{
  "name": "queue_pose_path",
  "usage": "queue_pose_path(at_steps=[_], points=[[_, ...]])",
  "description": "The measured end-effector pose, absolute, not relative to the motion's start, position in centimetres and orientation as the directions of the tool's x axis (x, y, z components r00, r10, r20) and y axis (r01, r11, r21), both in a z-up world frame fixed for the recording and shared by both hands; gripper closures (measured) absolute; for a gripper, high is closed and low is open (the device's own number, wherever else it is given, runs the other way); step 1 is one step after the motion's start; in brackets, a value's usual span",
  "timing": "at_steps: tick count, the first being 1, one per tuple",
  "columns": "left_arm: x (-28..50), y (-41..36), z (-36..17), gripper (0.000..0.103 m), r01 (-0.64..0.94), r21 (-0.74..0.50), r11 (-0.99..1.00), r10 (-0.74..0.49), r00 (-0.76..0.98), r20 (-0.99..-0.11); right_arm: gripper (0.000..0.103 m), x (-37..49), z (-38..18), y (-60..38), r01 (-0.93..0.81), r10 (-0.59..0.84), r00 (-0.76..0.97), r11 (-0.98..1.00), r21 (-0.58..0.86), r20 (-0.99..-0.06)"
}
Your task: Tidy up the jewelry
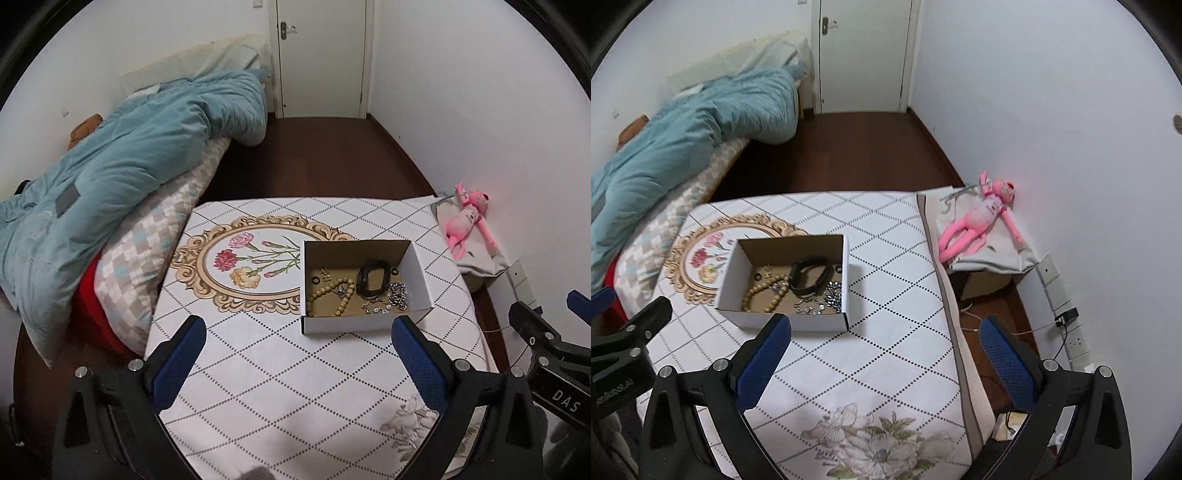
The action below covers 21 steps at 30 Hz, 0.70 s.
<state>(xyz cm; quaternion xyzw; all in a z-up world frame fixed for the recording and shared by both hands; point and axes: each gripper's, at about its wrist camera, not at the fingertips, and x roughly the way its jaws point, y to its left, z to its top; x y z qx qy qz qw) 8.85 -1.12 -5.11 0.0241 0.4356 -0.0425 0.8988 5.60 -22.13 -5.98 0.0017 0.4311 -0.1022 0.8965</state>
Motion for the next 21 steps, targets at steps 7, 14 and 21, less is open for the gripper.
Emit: queue_pose_path(at_steps=[7,14,21], points=[[5.6,-0.7,-2.0,0.001,0.106,-0.007,0.994,-0.075,0.657,-0.750,0.000,1.6,-1.8,-21.5,0.184,-0.180,0.662,0.980,-0.075,-0.727],[3.4,-0.1,0.5,0.001,0.103,-0.027,0.994,-0.091,0.686,-0.722,0.000,-1.2,1.2,-21.5,0.193,-0.188,0.704,0.979,-0.069,-0.685],[3.1,0.0,1.3,0.000,0.101,-0.036,0.994,-0.095,0.682,-0.725,0.000,-2.3,2.1,-21.3,0.176,-0.149,0.711,0.984,-0.031,-0.687]])
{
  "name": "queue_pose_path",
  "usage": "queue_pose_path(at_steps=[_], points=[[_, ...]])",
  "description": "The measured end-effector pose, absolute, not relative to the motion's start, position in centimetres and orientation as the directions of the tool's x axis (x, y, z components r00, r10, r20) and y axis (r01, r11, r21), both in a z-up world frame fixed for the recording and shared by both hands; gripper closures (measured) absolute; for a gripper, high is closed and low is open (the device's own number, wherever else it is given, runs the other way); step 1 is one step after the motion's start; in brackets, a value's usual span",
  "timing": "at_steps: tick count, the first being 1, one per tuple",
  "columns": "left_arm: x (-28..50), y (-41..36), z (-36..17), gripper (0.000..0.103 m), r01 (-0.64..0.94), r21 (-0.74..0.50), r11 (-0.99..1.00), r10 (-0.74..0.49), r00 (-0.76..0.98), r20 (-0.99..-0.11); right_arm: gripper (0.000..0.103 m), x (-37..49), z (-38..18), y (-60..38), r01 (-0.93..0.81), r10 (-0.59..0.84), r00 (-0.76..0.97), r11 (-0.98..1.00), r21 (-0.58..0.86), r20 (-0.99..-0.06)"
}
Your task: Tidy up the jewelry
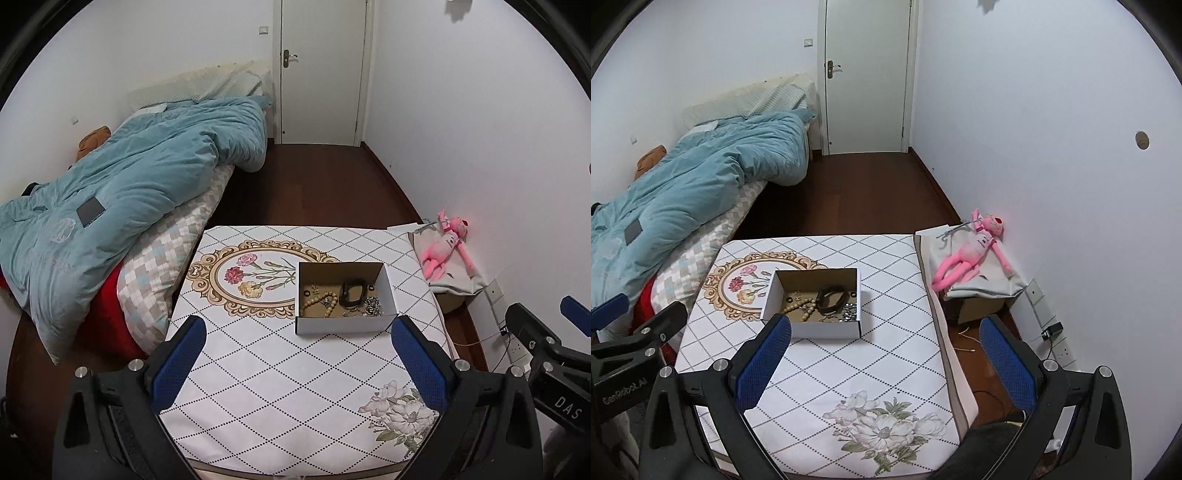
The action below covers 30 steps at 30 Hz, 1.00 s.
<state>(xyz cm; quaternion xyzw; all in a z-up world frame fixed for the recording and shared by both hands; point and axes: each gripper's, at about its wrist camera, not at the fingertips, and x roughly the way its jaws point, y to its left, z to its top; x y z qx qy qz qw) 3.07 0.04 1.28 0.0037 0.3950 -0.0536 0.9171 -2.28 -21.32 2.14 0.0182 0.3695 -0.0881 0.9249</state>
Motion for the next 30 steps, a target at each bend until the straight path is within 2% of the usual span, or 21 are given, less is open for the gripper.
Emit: queue_pose_path(at_steps=[8,30], points=[[4.5,-0.6,0.9,0.000,0.102,-0.031,0.994,-0.090,0.648,-0.756,0.000,-0.9,2.5,-21.3,0.179,-0.158,0.707,0.983,-0.042,-0.689],[9.1,-1.3,-1.8,0.001,0.092,-0.013,0.996,-0.062,0.554,-0.830,0.000,5.5,-0.8,-21.4,0.157,-0.156,0.605,0.985,-0.075,-0.781]])
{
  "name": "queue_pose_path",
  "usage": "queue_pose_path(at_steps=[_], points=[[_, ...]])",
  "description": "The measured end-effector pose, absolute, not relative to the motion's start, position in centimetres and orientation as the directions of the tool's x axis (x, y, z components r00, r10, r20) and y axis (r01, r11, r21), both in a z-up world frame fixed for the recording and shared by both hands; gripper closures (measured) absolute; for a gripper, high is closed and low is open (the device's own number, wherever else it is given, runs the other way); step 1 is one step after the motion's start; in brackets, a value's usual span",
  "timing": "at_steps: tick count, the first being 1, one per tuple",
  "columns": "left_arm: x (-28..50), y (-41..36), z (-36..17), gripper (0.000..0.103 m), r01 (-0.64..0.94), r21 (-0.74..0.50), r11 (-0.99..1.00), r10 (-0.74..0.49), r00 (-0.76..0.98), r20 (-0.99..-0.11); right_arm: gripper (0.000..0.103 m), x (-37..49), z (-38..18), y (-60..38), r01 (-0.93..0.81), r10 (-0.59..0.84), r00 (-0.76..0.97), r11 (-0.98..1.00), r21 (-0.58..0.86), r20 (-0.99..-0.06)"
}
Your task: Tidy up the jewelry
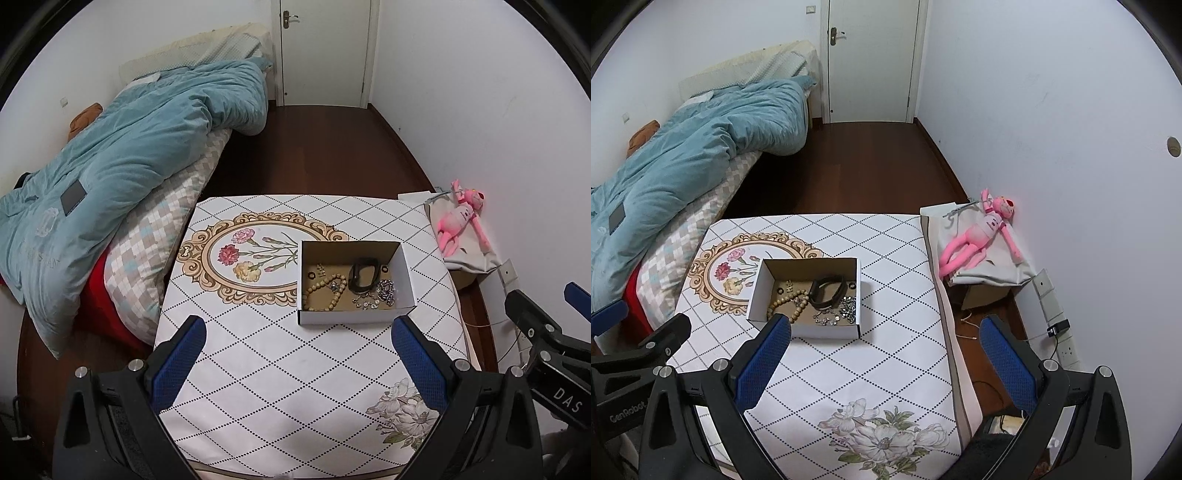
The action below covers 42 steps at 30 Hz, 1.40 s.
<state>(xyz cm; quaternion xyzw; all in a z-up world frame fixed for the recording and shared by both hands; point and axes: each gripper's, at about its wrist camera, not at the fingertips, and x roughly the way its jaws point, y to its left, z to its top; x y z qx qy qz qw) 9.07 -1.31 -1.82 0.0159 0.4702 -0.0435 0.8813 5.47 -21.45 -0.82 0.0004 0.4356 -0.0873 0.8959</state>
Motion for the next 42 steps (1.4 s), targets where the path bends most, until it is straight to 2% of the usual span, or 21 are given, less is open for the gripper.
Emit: queue_pose_path(at_steps=[42], points=[[9.20,-0.46,-1.35,0.000,0.064,-0.015,0.998,-0.048,0.563,-0.825,0.000,5.52,-1.39,-21.03,0.146,-0.158,0.580,0.985,-0.089,-0.799]])
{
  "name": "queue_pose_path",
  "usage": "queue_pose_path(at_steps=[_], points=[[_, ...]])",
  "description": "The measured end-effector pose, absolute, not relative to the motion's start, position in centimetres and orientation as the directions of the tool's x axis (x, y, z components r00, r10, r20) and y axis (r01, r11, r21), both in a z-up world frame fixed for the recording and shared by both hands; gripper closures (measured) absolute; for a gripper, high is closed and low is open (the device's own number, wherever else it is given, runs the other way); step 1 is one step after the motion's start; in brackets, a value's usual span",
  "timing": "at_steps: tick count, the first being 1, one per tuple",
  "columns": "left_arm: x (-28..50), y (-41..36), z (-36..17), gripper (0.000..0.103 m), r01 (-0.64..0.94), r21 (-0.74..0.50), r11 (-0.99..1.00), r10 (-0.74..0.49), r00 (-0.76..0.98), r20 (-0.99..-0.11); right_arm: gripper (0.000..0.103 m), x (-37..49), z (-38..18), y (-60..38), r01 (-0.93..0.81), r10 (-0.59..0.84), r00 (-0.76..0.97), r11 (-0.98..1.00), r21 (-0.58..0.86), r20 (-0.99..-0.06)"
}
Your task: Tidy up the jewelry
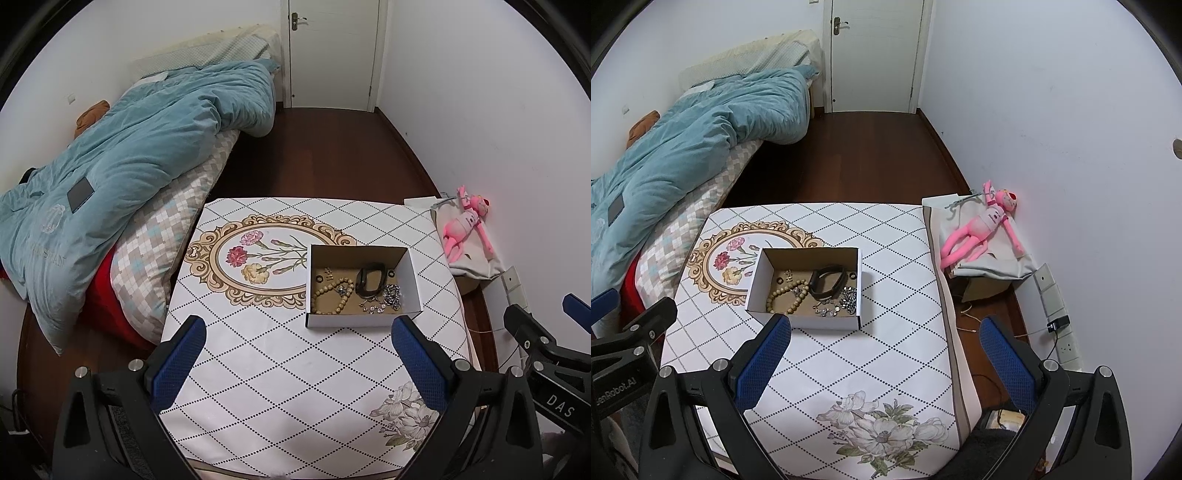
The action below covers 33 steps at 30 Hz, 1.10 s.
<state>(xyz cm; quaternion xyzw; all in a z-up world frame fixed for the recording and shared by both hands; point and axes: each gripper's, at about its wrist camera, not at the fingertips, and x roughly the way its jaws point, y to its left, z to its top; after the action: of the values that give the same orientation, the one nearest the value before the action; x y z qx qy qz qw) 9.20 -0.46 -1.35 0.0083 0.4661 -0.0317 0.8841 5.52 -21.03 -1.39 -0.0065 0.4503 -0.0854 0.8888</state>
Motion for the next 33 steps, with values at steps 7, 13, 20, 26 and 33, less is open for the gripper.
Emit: queue_pose_path(at_steps=[7,13,20,26,33], points=[[9.1,-0.4,-1.5,0.000,0.065,-0.016,0.998,-0.050,0.559,-0.827,0.000,5.6,-1.4,-21.1,0.142,-0.157,0.575,0.986,-0.091,-0.803],[9.2,-0.3,-1.8,0.000,0.066,-0.014,0.998,-0.048,0.553,-0.832,0.000,5.7,-1.5,-21.2,0.140,-0.157,0.571,0.986,-0.093,-0.806],[9.2,-0.3,-2.0,0.001,0.067,-0.015,0.998,-0.050,0.549,-0.834,0.000,5.8,-1.9,-21.1,0.133,-0.154,0.562,0.987,-0.095,-0.813],[9.2,-0.3,-2.0,0.000,0.068,-0.015,0.998,-0.050,0.549,-0.834,0.000,6.0,-2.1,-21.0,0.129,-0.152,0.555,0.987,-0.097,-0.818],[9.2,-0.2,-2.4,0.001,0.068,-0.018,0.997,-0.053,0.544,-0.838,0.000,6.0,-2.2,-20.9,0.127,-0.152,0.554,0.987,-0.098,-0.818]])
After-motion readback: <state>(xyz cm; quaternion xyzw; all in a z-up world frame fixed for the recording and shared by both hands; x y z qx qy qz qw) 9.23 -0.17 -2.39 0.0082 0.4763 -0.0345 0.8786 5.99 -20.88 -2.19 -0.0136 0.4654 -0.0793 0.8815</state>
